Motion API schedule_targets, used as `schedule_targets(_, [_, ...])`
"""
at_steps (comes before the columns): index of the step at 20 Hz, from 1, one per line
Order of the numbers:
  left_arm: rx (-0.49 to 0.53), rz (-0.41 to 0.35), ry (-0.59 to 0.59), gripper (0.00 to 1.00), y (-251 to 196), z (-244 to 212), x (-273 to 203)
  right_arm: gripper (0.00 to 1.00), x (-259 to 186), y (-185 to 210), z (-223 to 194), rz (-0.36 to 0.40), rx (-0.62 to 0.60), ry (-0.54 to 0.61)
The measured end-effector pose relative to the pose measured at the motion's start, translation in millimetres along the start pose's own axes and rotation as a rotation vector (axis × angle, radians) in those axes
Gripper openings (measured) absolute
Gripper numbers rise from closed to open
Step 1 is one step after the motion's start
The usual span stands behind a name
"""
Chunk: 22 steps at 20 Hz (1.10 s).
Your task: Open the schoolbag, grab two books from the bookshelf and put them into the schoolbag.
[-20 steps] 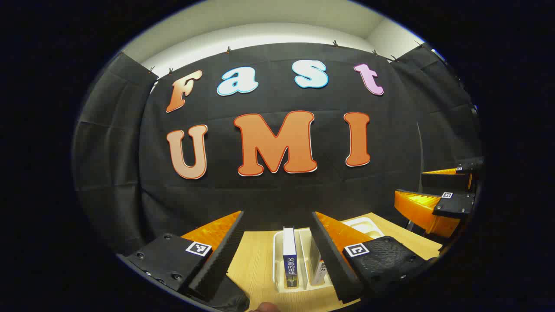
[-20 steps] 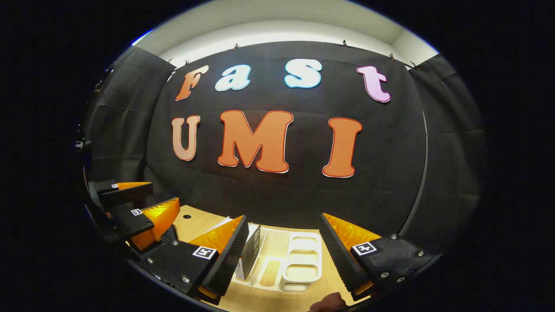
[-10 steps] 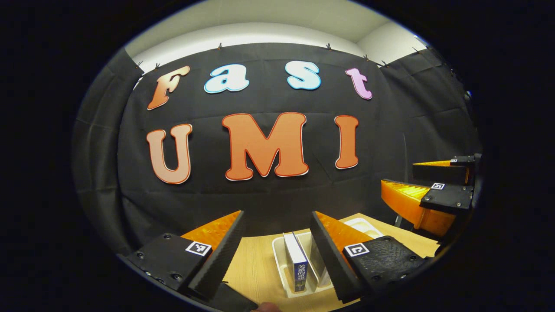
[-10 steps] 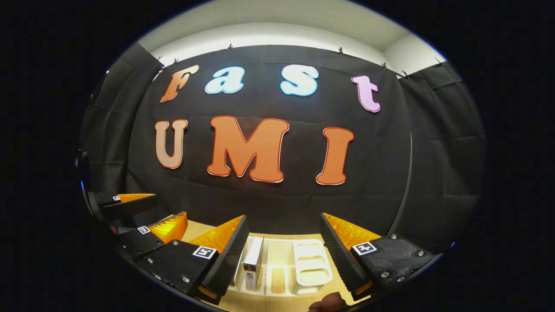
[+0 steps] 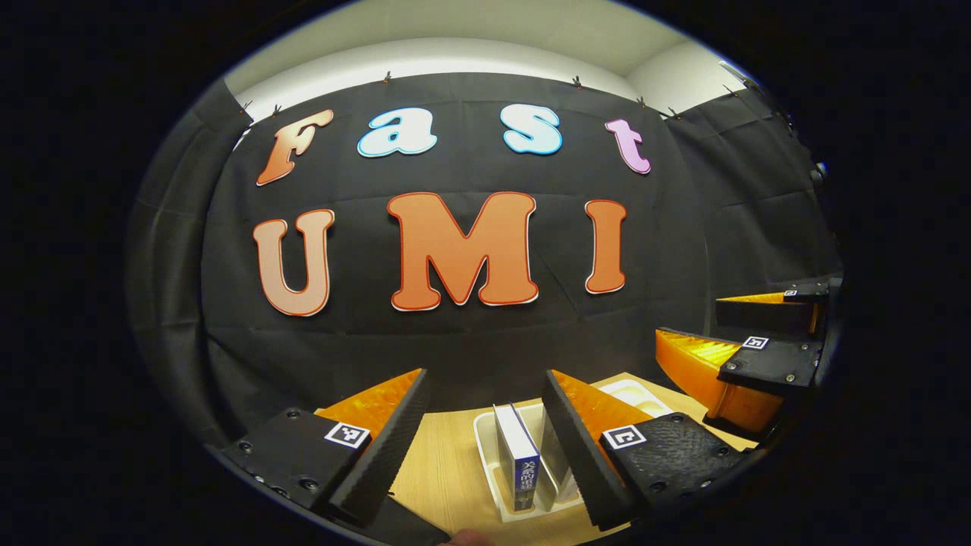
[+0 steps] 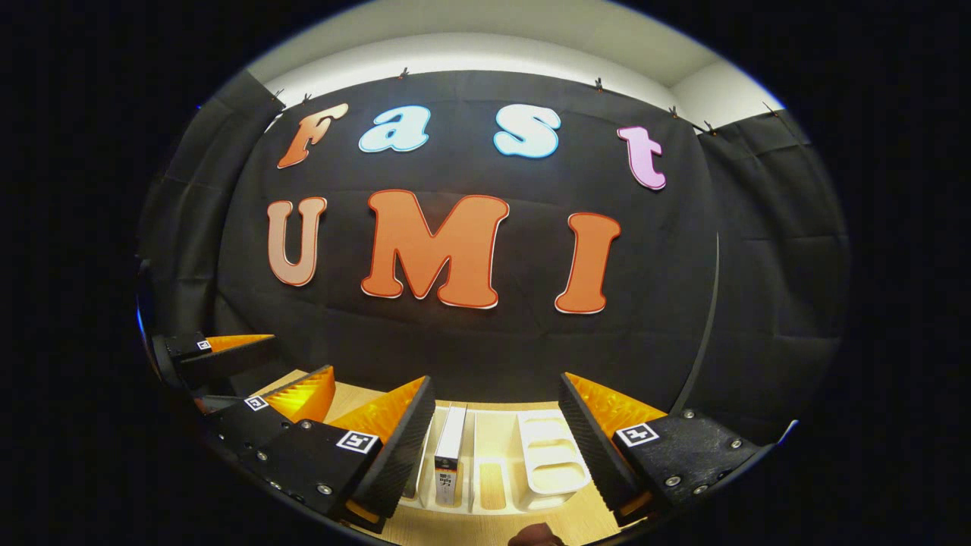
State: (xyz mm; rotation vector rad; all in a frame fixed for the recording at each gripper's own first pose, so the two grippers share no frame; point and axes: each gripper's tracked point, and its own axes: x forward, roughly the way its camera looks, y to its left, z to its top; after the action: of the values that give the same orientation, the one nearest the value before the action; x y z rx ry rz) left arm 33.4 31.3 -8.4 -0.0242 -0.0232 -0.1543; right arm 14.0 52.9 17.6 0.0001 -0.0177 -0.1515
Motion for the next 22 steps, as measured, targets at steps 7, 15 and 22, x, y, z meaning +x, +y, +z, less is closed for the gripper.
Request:
schedule_targets(7, [0.012,0.061,-0.03,0.96,1.2,7.1,-2.8,0.98,4.4,-18.0,-5.8,0.005,0.0,-0.006])
schedule_targets(15, [0.137,0.122,0.016,0.95,7.3,-21.4,-16.6,0.98,10.2,-20.0,-16.7,0.051,0.005,0.012])
schedule_targets(22, [0.281,0.195,0.148,0.95,28.7,-86.2,-39.3,0.98,16.0,-19.1,-15.0,0.098,-0.023,-0.012])
